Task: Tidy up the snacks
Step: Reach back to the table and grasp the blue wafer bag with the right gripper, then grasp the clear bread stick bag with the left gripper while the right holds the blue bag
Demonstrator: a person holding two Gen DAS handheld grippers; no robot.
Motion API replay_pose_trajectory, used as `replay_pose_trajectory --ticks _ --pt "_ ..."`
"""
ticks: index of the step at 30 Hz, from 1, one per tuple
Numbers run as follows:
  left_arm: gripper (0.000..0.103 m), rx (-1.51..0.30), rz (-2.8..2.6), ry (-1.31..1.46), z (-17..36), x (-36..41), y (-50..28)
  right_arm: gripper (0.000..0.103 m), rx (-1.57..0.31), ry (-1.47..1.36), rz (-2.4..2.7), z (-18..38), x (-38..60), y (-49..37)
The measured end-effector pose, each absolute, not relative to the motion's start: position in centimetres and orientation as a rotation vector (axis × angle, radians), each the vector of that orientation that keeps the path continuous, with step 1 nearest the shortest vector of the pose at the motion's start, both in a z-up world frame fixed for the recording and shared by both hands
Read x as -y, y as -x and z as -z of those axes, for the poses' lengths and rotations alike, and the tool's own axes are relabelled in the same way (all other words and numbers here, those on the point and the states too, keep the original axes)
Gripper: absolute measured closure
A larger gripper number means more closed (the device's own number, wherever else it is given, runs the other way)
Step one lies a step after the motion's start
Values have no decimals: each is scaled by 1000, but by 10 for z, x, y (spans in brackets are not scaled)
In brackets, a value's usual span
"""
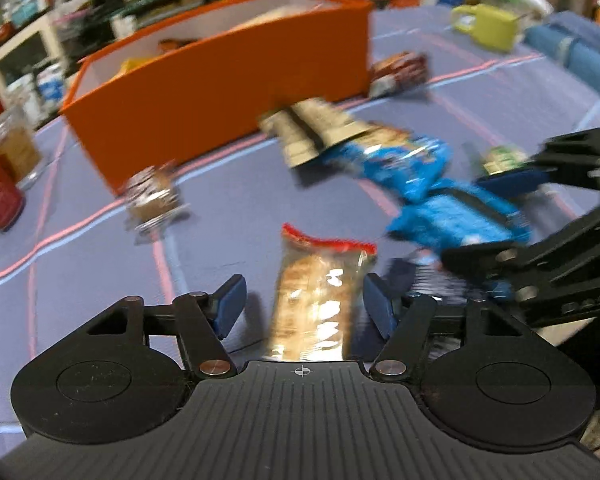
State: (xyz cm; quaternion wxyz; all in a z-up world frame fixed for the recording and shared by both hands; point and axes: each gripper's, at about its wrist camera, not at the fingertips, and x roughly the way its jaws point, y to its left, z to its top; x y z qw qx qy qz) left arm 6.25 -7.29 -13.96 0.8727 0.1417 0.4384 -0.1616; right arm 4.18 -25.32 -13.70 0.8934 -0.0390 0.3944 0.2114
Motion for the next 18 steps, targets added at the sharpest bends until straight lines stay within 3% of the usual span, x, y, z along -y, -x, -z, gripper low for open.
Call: replay_pose_trajectory --ticks 8,11,18 --pt "50 -936 185 -202 140 45 -77 40 -811 115 -423 140 250 -48" --pt "37 -924 220 -158 135 45 -73 40 -812 111 -442 139 249 -46" --pt "38 -921 216 -117 134 45 -64 40 -823 128 -446 143 247 -45"
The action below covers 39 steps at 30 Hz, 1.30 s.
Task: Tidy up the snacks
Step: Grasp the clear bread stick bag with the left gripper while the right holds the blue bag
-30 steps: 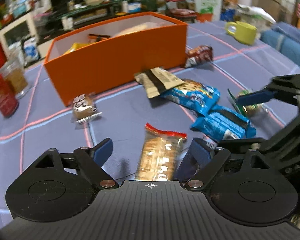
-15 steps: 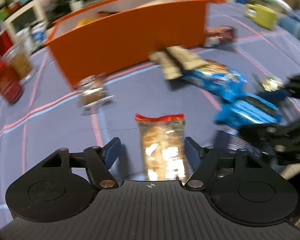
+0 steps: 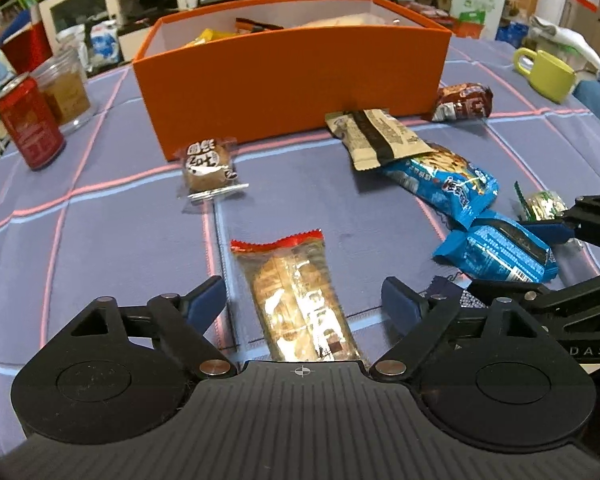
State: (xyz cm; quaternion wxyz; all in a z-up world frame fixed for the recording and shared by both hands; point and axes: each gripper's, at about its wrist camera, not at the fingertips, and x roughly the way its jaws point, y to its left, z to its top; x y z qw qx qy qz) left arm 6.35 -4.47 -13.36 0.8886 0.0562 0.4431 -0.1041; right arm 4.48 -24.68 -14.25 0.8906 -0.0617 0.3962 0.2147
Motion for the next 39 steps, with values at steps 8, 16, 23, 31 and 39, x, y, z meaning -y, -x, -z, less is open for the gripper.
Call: replay_pose_trajectory --ticks 8,16,23,31,39 --pt "41 -955 190 -69 143 44 -63 39 -817 136 -451 143 247 -45" --pt "41 -944 163 -27 146 44 -63 39 -815 138 -452 143 247 -45" --pt "45 -940 127 -33 146 47 -63 39 -813 152 -451 143 245 -44" --pt "35 -954 89 -39 148 54 -65 38 -815 153 -450 143 244 -45" --pt "30 -961 60 -50 149 56 -66 38 -816 154 -447 143 242 -45"
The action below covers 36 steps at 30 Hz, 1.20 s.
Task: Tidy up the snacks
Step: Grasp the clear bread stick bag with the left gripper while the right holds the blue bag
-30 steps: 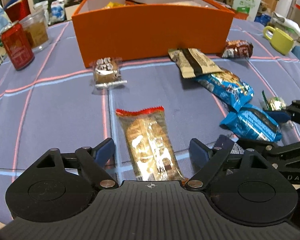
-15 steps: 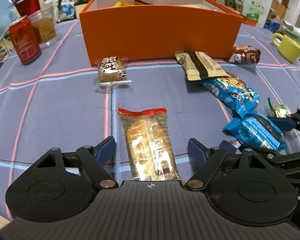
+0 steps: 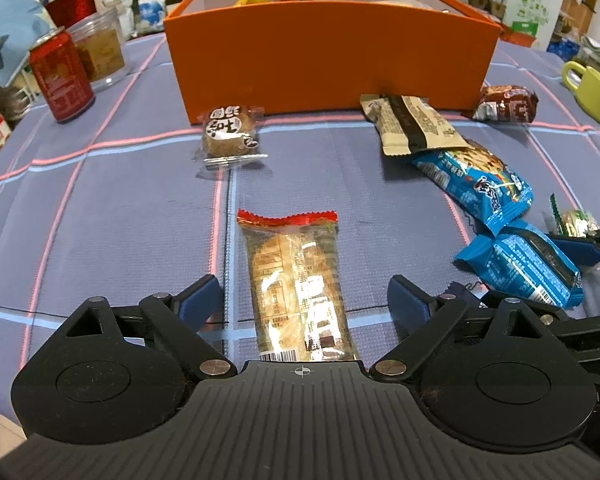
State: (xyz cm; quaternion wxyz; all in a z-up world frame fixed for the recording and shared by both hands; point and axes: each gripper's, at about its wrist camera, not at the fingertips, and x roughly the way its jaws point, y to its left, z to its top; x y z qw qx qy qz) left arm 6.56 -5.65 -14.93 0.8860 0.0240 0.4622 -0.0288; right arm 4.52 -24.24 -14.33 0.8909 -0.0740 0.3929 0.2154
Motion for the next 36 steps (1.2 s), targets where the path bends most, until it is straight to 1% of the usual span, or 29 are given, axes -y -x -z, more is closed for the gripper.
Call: replay_pose_trajectory --ticks 7,9,17,36 --pt "31 -964 54 -48 149 57 -66 37 -816 152 -449 143 242 -46" --pt "33 -963 58 -46 149 57 -65 37 -816 153 -450 143 242 -46" --pt "37 -959 70 -48 148 58 -64 37 -817 152 -450 143 242 -46" --pt "37 -960 73 -46 148 59 -64 37 -818 151 -450 143 241 -47"
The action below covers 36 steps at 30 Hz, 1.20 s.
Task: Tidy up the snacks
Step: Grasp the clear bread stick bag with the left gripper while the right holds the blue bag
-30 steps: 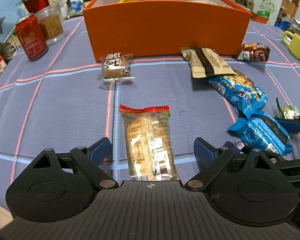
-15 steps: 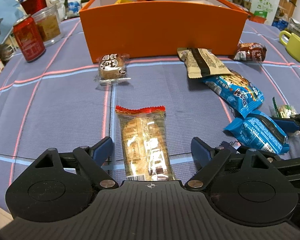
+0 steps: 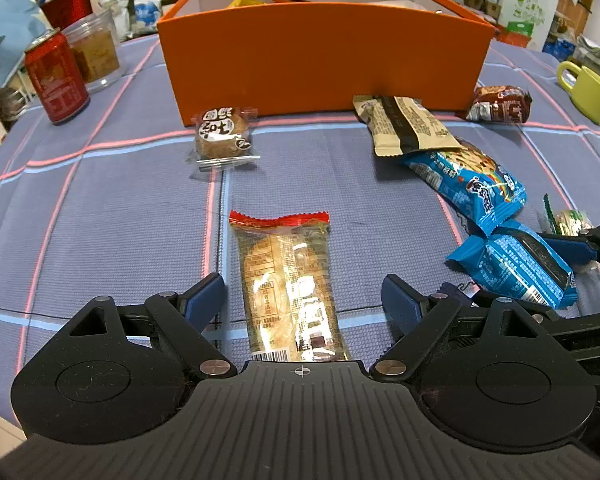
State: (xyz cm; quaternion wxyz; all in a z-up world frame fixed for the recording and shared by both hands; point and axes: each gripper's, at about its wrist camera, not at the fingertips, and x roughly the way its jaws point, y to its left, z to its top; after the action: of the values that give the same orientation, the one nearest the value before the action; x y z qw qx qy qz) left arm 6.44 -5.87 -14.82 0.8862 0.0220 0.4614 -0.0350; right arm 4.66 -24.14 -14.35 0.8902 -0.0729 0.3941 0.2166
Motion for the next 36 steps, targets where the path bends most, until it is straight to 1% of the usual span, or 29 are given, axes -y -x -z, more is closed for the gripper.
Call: replay_pose_trajectory --ticks 8,10,11,12,13,14,15,18,21,26,32,36 --pt "37 -958 74 -48 148 59 -65 37 -819 151 -450 143 241 -46" --pt "42 -955 82 -51 148 60 -64 37 -819 151 -450 143 241 -46" --pt "50 -951 91 -56 147 61 -63 38 -819 151 -450 143 241 -46" --pt "64 -944 99 -60 146 62 -63 40 -819 151 -452 143 241 -46" --pt "73 -938 105 -61 144 63 -62 49 -818 151 -455 142 241 -46" --pt "91 -935 107 -61 143 63 -62 49 -816 150 -458 142 241 -46" --pt "95 -934 113 -56 142 62 -62 49 -818 149 -462 141 241 -46" --pt "97 -944 127 -26 140 59 -62 49 -818 145 -467 141 241 -46" --pt "98 -949 145 10 137 55 -62 50 -815 133 -477 138 242 -46" --pt "98 -937 145 -9 135 58 -60 50 -807 140 -480 135 242 -45" --pt "98 -889 137 -5 122 54 -58 50 -775 144 -496 125 242 -39" --pt "98 -830 137 27 104 51 -57 50 -738 149 -513 113 244 -31"
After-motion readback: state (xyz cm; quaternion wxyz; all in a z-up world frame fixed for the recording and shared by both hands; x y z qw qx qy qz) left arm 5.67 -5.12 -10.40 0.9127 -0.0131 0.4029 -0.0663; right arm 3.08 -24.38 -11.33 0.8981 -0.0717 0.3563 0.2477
